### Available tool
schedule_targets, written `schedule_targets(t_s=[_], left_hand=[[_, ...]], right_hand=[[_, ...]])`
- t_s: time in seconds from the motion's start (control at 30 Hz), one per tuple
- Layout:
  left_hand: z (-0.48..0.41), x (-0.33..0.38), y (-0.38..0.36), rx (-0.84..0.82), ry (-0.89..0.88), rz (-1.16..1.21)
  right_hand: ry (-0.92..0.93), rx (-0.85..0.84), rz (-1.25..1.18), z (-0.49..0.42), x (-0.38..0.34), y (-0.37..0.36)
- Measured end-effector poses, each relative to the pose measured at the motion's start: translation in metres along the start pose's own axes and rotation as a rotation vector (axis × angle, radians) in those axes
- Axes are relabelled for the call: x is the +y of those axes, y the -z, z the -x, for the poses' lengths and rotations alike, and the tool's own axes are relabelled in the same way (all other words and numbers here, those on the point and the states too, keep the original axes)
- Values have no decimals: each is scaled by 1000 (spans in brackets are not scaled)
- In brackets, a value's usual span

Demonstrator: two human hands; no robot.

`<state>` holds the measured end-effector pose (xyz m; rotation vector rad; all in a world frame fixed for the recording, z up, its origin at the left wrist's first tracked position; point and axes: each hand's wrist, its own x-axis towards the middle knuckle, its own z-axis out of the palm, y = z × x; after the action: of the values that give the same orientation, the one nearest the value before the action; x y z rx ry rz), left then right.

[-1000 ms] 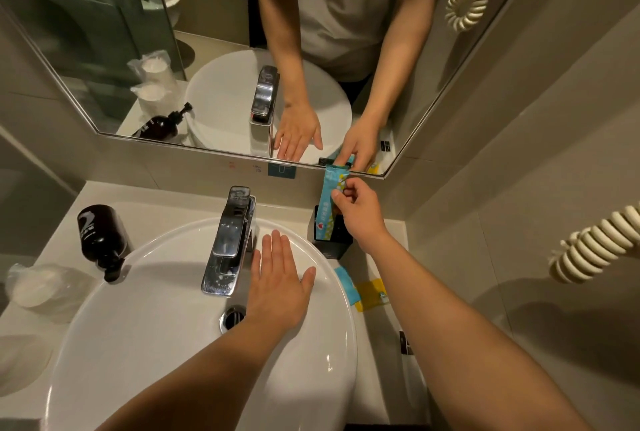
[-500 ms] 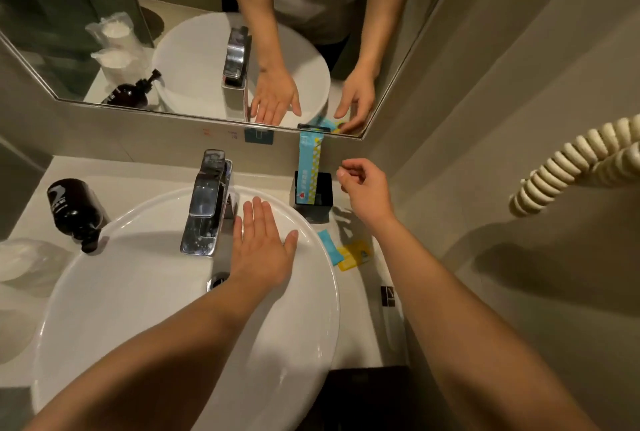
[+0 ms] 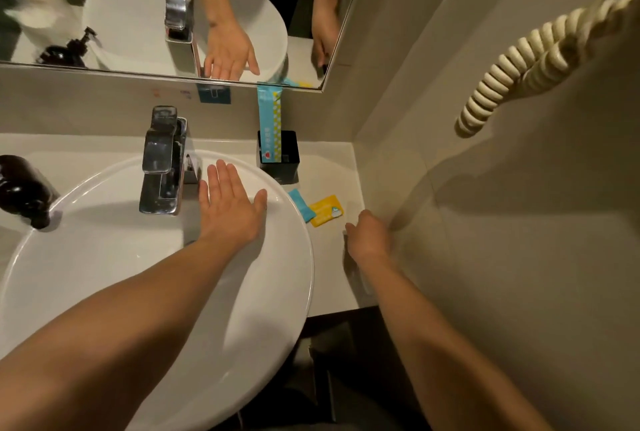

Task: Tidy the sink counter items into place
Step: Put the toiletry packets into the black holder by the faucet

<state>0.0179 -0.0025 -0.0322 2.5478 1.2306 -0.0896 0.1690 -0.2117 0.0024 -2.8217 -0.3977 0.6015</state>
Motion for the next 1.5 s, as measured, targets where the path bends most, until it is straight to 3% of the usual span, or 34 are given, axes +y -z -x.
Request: schedule_targets(t_s=[0.23, 0.9, 1.2, 1.5], left_hand=[[-3, -2, -4, 8, 0, -16], [-4, -3, -6, 20, -7, -11], [-5, -2, -7, 21, -1, -2], [-1, 1, 1, 4, 2, 6]], right_hand=[[-56, -18, 91, 15, 9, -20], [-243, 1, -393, 19, 5, -35], [5, 103, -788, 16, -13, 23], [428, 147, -936, -7, -129, 107]])
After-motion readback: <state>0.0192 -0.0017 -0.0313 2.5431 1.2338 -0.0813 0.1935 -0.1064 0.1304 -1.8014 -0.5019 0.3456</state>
